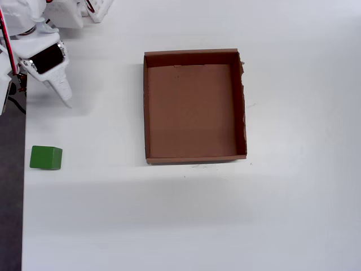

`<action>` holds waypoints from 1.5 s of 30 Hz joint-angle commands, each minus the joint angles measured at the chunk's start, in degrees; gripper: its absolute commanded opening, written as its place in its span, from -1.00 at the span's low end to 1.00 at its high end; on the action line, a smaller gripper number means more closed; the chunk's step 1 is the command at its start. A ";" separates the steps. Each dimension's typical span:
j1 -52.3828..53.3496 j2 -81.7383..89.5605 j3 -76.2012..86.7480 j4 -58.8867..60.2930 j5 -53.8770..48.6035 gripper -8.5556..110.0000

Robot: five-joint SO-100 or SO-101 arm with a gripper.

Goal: Grasp a green cube and put it in a box.

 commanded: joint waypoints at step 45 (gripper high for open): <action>3.16 -43.51 -28.56 -18.72 -32.70 -0.39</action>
